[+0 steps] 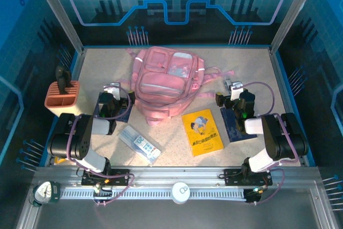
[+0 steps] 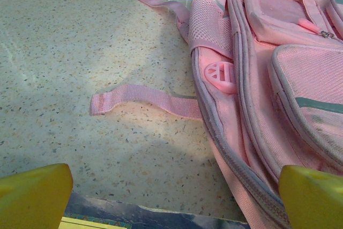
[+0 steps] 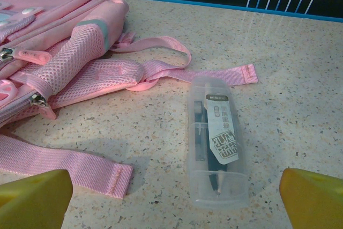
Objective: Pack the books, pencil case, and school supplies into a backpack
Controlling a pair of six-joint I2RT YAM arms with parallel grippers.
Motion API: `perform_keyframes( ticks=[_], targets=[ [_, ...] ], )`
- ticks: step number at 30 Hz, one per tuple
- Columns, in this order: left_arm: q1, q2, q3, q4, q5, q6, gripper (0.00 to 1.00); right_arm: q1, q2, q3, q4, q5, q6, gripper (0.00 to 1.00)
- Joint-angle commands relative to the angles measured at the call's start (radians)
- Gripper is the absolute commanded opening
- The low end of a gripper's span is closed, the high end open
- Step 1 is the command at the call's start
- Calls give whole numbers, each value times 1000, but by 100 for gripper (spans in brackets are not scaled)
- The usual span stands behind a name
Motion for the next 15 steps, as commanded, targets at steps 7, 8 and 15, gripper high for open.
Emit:
perform_keyframes(
  ticks=[7, 8, 15],
  targets=[
    [9, -74, 15, -47, 32, 6, 99, -6, -76, 11, -33, -9, -12, 100],
    [9, -99, 23, -84, 35, 6, 99, -4, -101, 17, -62, -10, -15, 100],
    [9, -272, 87, -339, 65, -23, 99, -2, -267, 113, -375, -9, 59, 100]
  ],
)
